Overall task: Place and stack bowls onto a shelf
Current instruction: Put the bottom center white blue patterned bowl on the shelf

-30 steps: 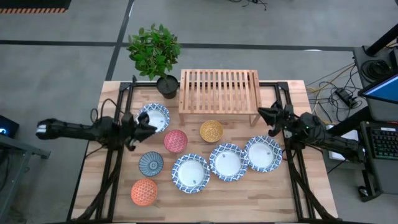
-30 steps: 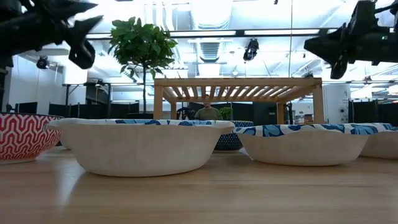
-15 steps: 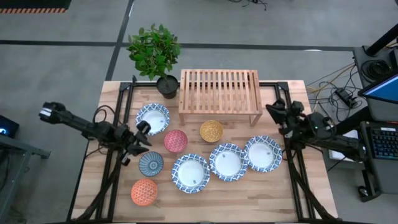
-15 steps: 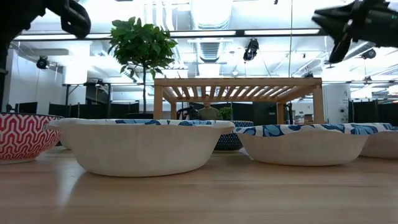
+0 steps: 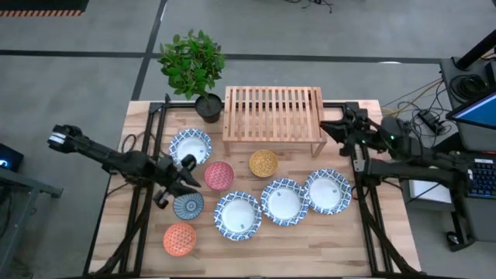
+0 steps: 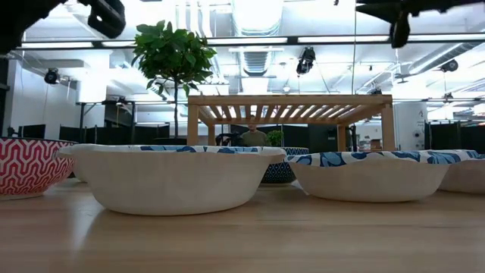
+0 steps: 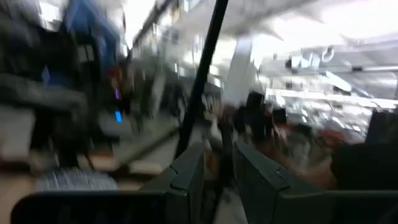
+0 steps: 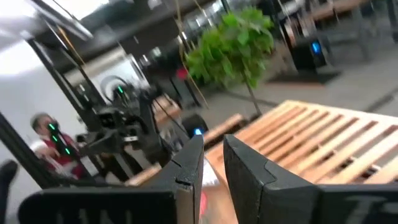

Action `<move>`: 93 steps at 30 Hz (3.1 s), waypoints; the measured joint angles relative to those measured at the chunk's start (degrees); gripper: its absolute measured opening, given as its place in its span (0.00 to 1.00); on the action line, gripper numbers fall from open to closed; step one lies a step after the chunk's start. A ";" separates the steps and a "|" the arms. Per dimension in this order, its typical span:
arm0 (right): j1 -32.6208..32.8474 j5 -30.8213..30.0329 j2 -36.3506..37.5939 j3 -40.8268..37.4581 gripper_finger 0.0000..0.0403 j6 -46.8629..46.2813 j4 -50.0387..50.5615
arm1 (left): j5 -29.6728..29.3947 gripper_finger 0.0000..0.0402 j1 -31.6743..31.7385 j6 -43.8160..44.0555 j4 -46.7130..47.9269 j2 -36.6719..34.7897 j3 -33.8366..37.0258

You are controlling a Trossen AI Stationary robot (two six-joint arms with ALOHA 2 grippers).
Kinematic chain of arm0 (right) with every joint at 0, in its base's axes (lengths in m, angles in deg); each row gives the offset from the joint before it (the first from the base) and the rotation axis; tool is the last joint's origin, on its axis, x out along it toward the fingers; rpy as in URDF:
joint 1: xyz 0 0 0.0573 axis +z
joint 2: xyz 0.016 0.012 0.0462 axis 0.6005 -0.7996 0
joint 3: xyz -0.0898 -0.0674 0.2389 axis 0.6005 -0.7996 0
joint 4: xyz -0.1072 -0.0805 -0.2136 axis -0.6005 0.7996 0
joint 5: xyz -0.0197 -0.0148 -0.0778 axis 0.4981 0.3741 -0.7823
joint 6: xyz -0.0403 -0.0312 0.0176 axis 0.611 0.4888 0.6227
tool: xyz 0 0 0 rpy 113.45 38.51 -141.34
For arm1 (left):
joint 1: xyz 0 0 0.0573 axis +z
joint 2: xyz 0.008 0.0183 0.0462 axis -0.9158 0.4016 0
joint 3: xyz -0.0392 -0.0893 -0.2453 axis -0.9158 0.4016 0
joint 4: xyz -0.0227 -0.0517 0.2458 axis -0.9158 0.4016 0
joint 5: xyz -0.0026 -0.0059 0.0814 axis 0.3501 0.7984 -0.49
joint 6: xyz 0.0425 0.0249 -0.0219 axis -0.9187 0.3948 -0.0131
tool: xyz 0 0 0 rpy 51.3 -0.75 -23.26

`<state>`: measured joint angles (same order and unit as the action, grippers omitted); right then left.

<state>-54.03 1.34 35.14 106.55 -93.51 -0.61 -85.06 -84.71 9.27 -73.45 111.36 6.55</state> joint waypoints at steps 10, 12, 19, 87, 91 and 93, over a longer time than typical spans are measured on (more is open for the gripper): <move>0.02 2.62 -14.20 15.02 0.13 2.92 4.17 | 1.53 0.17 -0.63 -4.19 15.43 5.01 -7.31; 0.03 3.12 -16.45 16.69 0.13 2.99 5.33 | 1.86 0.17 -0.70 -5.51 17.39 5.47 -7.32; 4.34 3.51 -21.78 23.73 0.13 3.19 13.67 | 0.08 0.17 -0.56 -9.03 23.86 0.74 -10.94; 43.76 5.62 -80.55 53.24 0.55 -4.08 56.17 | -11.22 0.17 -0.70 -5.26 29.61 3.50 -13.31; 43.76 5.78 -82.69 53.24 0.55 -4.03 55.28 | -11.22 0.17 -0.70 -5.27 29.62 3.50 -13.31; 43.76 5.84 -83.34 53.24 0.55 -4.00 55.19 | -11.23 0.17 -0.70 -5.27 29.58 3.50 -13.31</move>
<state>-10.27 7.18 -48.21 159.78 -97.51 54.58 -96.29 -85.41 3.99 -43.87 114.86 -6.76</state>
